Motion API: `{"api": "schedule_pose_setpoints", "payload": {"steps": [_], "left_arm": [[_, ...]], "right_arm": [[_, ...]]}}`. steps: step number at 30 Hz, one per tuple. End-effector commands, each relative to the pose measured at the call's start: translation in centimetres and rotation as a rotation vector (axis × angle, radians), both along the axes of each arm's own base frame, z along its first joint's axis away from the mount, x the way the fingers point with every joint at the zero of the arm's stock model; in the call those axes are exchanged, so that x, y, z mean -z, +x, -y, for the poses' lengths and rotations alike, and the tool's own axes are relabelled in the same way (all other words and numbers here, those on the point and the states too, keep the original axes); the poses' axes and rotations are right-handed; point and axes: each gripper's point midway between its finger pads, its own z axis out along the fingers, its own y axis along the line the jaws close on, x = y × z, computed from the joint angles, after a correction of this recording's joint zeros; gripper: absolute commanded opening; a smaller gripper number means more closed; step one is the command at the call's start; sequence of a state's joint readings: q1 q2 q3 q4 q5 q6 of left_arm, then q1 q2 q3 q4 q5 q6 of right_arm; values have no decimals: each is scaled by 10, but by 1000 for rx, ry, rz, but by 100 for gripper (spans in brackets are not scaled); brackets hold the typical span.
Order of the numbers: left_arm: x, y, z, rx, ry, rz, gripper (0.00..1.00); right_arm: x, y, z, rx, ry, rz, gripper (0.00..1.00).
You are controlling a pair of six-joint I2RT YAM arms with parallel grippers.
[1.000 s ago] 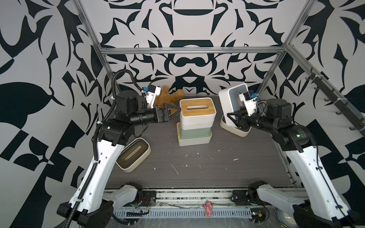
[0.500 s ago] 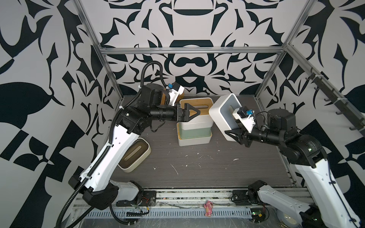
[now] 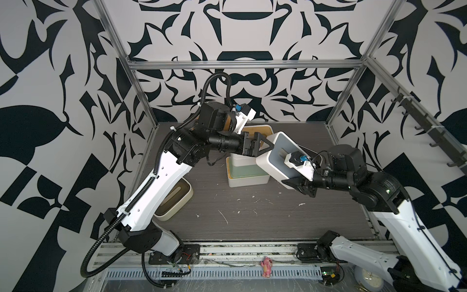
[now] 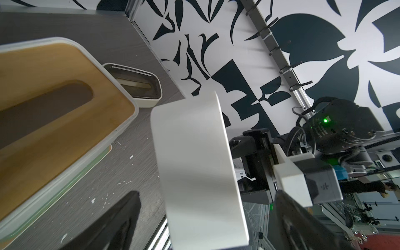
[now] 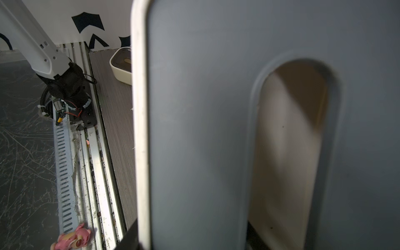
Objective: Stack the tissue boxes
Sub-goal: Place the tissue box at the tissue box.
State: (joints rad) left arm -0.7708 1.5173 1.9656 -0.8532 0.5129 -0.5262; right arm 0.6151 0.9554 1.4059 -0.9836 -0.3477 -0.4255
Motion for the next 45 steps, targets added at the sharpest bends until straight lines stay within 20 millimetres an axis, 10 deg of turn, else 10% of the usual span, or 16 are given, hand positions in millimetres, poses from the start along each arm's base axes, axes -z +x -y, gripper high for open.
{"api": "schedule_pose_setpoints", "payload": {"steps": [1, 45], "left_arm": [[6, -6, 4, 29, 31, -39, 99], [40, -15, 27, 113, 63, -225, 64]], "right_arm": [[-19, 5, -2, -6, 19, 113, 16], [-9, 12, -13, -32, -6, 150, 13]]}}
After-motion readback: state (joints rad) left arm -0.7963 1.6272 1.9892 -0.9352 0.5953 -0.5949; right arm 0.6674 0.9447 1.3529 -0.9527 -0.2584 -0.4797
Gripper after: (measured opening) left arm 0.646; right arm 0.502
